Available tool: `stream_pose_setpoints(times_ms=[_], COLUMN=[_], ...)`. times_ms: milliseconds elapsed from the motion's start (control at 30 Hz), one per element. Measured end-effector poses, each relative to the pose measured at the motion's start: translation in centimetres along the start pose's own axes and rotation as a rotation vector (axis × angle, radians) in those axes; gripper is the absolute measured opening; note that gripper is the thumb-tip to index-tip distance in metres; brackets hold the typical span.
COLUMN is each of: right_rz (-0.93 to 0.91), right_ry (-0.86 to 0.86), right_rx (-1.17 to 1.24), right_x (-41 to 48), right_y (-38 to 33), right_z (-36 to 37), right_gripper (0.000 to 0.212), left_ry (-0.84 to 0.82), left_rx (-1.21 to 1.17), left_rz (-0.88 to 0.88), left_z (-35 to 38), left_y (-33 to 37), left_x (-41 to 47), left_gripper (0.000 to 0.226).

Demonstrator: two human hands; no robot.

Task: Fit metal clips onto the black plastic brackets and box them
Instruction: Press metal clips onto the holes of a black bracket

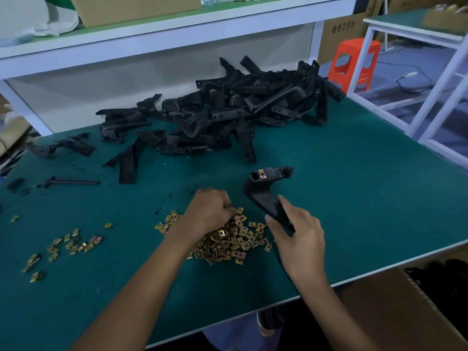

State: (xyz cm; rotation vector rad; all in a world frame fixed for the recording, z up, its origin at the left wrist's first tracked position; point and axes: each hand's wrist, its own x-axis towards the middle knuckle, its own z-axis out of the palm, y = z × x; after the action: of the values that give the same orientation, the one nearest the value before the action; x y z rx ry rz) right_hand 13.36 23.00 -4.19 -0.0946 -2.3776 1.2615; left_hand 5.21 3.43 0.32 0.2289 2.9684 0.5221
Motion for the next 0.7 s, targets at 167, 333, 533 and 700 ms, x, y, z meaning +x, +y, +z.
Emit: stream_pose_setpoints(times_ms=[167, 333, 533, 700], right_rz=[-0.083, -0.255, -0.481, -0.494], right_ry=[-0.001, -0.031, -0.114, -0.144], right_rx=[-0.058, -0.172, -0.304, -0.305], right_x=[-0.1, -0.4, -0.7, -0.8], right_y=[-0.1, -0.2, 0.1, 0.0], right_z=[0.0, 0.1, 0.6, 0.6], right_gripper=[0.047, 0.052, 0.052, 0.046], left_ry=[0.013, 0.226, 0.243, 0.198], left_rx=[-0.188, -0.607, -0.873, -0.931], left_rz=[-0.067, -0.127, -0.107, -0.074], left_z=[-0.4, -3.1, -5.6, -6.0], left_y=[0.2, -0.4, 0.1, 0.5], left_x=[-0.1, -1.8, -4.5, -5.7], left_gripper=[0.011, 0.007, 0.021, 0.016])
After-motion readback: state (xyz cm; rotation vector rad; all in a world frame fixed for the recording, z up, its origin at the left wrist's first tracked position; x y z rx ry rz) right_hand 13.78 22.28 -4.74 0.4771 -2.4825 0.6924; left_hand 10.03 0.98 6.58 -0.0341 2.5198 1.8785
